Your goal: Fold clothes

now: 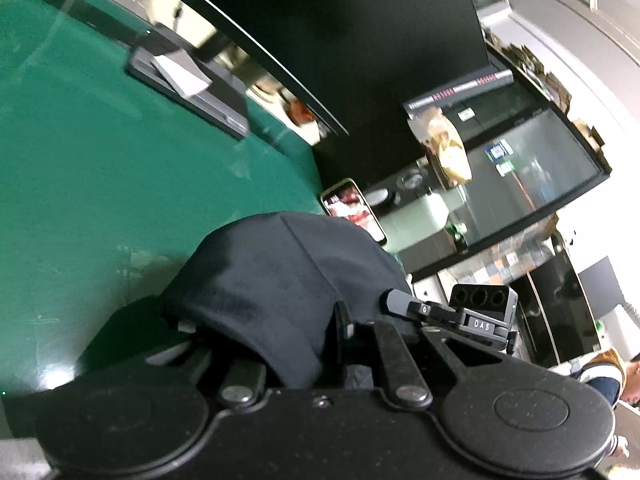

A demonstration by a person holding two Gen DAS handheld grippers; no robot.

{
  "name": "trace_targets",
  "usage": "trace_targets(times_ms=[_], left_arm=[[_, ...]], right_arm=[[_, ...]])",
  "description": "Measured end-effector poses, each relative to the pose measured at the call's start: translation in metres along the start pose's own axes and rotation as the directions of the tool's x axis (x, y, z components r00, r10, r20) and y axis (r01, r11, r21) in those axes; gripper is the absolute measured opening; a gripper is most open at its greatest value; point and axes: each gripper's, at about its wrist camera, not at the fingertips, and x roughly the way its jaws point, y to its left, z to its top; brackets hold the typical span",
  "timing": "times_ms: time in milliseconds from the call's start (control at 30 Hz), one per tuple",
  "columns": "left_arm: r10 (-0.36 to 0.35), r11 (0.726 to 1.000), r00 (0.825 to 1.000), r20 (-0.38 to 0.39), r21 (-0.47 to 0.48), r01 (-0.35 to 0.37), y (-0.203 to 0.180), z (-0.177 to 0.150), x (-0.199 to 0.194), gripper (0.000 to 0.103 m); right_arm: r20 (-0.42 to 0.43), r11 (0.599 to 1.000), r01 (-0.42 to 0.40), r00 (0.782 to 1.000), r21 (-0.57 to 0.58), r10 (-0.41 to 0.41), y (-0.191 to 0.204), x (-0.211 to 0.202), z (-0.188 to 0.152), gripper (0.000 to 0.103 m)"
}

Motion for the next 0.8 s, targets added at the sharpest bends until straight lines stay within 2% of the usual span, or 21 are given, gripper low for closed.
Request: trace_targets(times_ms=[400,800], left_arm=[[0.082,0.995,0.987,0.137,-0.073,-0.072,0.021,-0.023,-0.071,0.012],[0.143,0.979,0.957,0.251,-0.177,-0.100,0.046,-0.057,-0.118,0.012]], right_arm=[[-0.163,0.993,-0.079,0.985,-0.087,0.064,0.034,0.080,0.010,0.011],[-0.336,0.982,-0.121,0.939,-0.142,0.067,0.052,0.163,0.010,0.011]])
